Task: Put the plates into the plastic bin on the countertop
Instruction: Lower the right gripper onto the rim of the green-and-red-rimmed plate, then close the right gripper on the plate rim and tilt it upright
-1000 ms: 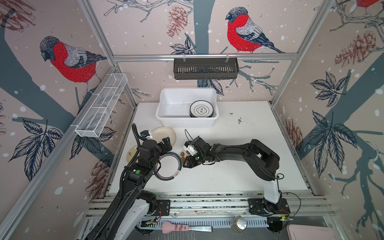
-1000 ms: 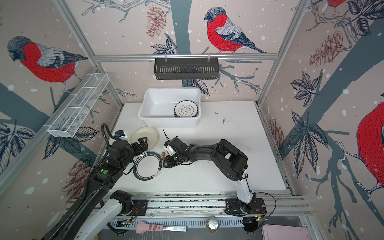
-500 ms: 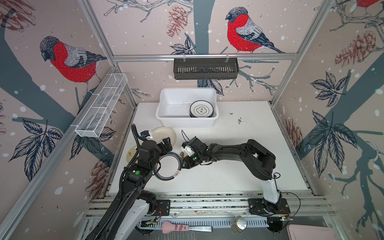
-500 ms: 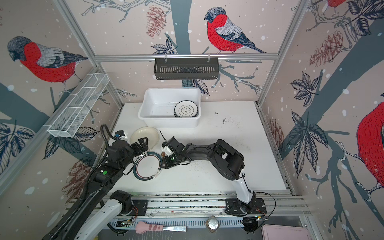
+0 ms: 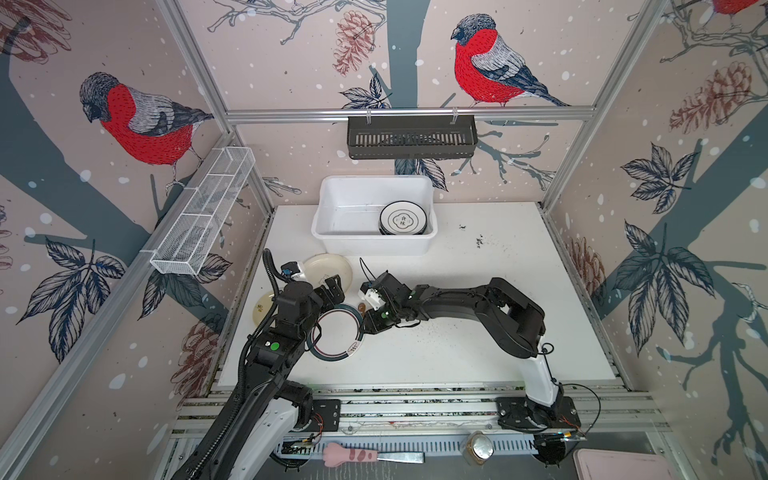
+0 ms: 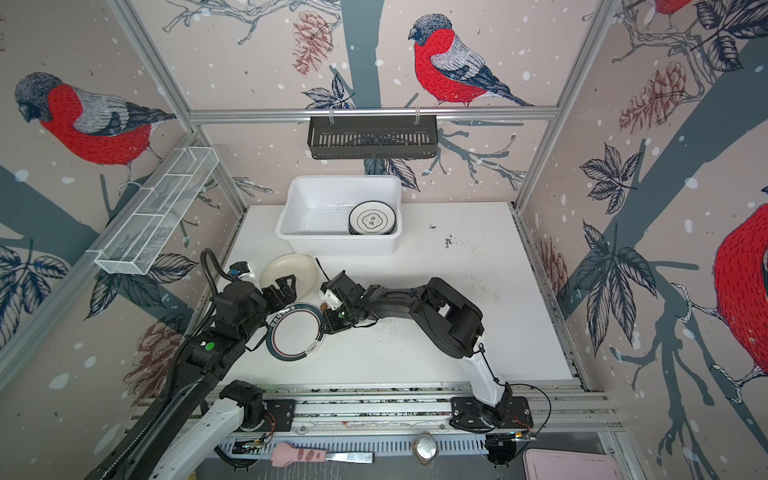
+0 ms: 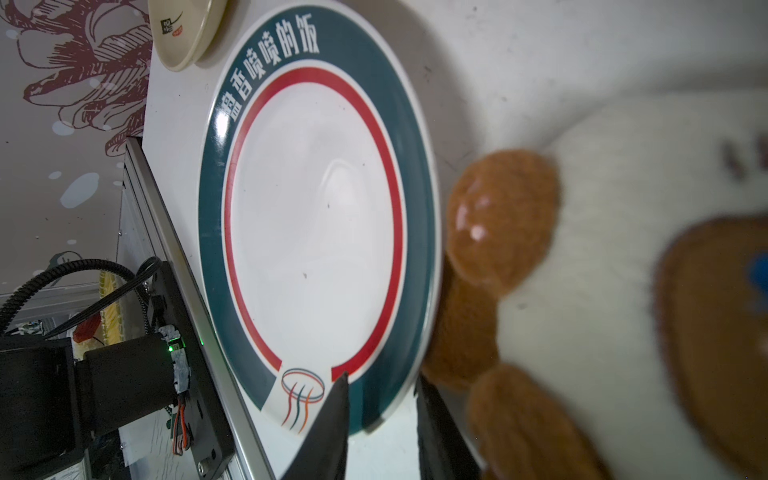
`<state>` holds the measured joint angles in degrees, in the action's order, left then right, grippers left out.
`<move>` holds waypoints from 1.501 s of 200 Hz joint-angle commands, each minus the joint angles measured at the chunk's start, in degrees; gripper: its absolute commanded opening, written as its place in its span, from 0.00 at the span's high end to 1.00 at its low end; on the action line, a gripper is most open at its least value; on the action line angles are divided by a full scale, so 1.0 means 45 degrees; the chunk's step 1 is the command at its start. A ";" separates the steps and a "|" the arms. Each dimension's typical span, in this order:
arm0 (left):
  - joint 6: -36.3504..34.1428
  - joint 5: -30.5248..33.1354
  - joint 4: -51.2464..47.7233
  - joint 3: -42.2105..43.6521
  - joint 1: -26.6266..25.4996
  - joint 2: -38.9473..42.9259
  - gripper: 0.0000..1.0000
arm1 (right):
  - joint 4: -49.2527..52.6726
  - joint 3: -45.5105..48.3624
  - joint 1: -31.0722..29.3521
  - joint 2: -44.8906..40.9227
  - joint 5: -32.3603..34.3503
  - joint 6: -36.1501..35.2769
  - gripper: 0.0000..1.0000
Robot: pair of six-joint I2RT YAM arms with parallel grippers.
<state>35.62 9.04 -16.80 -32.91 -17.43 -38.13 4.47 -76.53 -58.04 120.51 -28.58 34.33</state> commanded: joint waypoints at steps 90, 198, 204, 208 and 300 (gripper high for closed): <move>0.0020 -0.0221 0.0745 0.0135 0.0041 -0.0101 0.03 | -0.0104 0.0011 -0.0081 0.0105 -0.0031 0.0282 0.96; -0.0024 -0.0189 0.0431 -0.0069 0.0041 -0.0042 0.03 | -0.0376 0.0851 -0.0021 -0.1358 0.0949 0.0437 1.00; -0.0053 -0.0192 0.0397 -0.0107 0.0035 -0.0028 0.03 | -0.0388 0.0933 -0.0028 -0.1513 0.1075 0.0457 1.00; -0.0072 -0.0168 0.0383 -0.0137 0.0028 -0.0042 0.03 | -0.0369 0.0976 -0.0014 -0.1593 0.1161 0.0475 1.00; -0.0632 0.0091 -0.0099 -0.0851 0.0026 0.0246 0.03 | 0.0011 0.1825 0.0935 -0.4260 0.1863 0.0348 1.00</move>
<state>34.02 8.32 -17.32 -36.10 -17.41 -37.54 4.67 -68.47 -54.98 103.79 -21.12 36.18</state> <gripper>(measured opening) 0.972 0.066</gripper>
